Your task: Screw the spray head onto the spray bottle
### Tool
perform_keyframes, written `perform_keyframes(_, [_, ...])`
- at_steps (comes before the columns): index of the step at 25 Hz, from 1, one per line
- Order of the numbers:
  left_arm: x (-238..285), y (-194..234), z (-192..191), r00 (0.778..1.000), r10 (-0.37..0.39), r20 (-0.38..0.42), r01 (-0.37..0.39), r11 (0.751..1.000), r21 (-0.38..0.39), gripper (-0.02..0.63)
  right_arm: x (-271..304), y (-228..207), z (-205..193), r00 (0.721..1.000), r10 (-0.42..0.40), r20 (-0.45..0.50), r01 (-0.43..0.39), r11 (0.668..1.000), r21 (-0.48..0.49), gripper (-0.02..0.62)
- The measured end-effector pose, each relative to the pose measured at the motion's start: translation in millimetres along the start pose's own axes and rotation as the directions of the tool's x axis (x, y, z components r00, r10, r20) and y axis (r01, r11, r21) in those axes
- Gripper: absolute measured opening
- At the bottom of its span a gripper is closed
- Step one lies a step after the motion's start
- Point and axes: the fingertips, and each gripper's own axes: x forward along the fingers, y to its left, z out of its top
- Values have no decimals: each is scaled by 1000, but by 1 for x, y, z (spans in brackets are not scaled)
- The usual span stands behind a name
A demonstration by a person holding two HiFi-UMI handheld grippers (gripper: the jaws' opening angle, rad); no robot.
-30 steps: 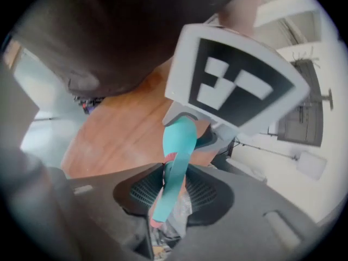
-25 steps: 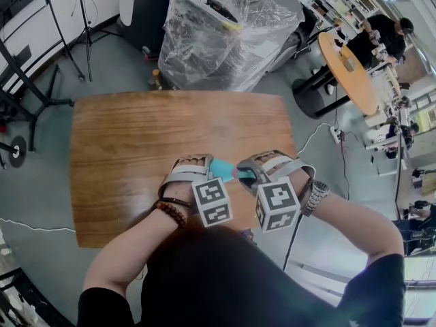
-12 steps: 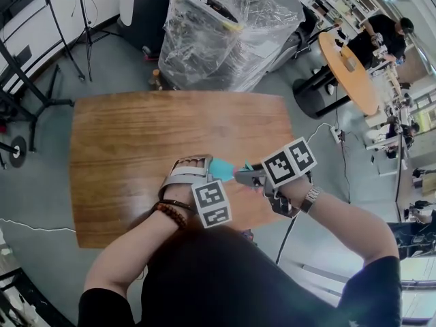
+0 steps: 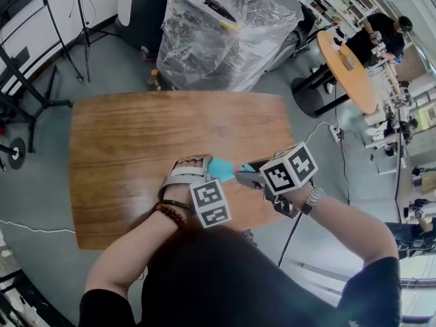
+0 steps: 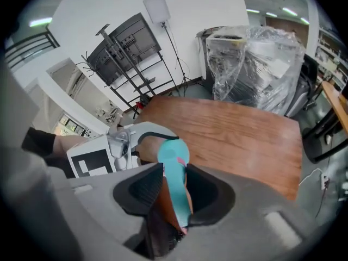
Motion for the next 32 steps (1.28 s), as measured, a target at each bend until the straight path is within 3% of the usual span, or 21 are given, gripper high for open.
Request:
perform_keyframes(4, [0,1,-1,1000,27,-7,-27,999,25,379,2,-1,-2,1000,-19,-16,19,1000,-5,121])
perform_keyframes(11, [-5,5,1,993,118,10,-119,988,96,373,4,-14,-9,999,51,-13,-47,973,224,121])
perform_keyframes(17, [-7,4,4,994,102,39,-105,991,77,370,2,-14,-7,999,-1,-35,5,995,96,121])
perform_keyframes(23, [-10,7,7,991,114,77,-118,992,51,367,-2,-15,-3,997,73,0,-71,976,207,121])
perform_keyframes(26, [-12,7,7,988,120,97,-125,991,45,365,-3,-14,-2,997,77,5,-76,977,197,121])
perform_keyframes(29, [-16,7,10,982,126,141,-133,990,39,364,-6,-12,-2,997,78,-3,-77,988,132,121])
perform_keyframes(32, [-23,8,17,969,133,209,-143,989,37,362,-11,-10,0,999,51,-17,-52,998,-34,121])
